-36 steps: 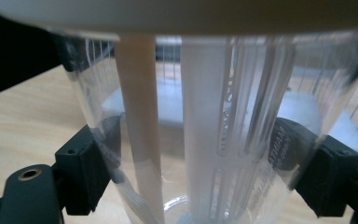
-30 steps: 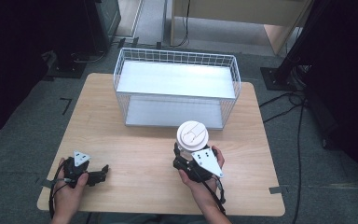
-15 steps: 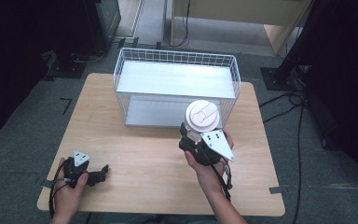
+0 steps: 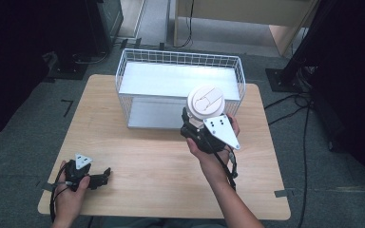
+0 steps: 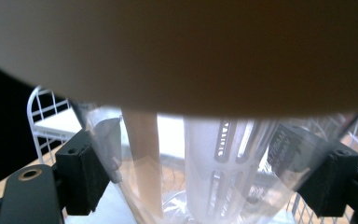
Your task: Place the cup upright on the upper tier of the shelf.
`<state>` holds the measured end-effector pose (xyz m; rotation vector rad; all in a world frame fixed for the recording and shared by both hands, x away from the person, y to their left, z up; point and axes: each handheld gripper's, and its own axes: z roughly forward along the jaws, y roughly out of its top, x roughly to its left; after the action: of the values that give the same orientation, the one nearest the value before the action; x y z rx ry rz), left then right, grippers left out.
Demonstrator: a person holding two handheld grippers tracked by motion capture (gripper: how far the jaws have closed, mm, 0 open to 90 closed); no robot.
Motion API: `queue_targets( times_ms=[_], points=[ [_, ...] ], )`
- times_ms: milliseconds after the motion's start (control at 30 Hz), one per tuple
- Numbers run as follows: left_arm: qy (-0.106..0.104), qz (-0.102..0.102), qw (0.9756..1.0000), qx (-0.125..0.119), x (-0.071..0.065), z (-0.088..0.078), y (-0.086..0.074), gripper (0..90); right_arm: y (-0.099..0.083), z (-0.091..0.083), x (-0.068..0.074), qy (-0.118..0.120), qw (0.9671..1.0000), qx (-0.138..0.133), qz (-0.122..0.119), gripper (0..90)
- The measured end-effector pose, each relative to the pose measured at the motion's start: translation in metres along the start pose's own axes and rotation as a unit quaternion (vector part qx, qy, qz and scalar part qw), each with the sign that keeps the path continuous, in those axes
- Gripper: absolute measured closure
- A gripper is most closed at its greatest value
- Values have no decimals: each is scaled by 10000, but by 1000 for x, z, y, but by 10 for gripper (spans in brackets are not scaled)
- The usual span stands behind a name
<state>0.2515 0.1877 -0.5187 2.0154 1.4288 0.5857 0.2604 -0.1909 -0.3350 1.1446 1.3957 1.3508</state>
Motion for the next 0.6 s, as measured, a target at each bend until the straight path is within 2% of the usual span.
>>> queue_targets(
  times_ms=[300,400,600],
  points=[
    [1,2,10000,1,0,0,0,15,21,14,-2,-76,9999,-126,-73,168],
    [1,2,10000,1,0,0,0,15,23,17,-2,-93,9998,-127,-104,169],
    [0,1,10000,-1,0,0,0,15,25,42,-7,-186,9997,-33,-123,169]
  ],
)
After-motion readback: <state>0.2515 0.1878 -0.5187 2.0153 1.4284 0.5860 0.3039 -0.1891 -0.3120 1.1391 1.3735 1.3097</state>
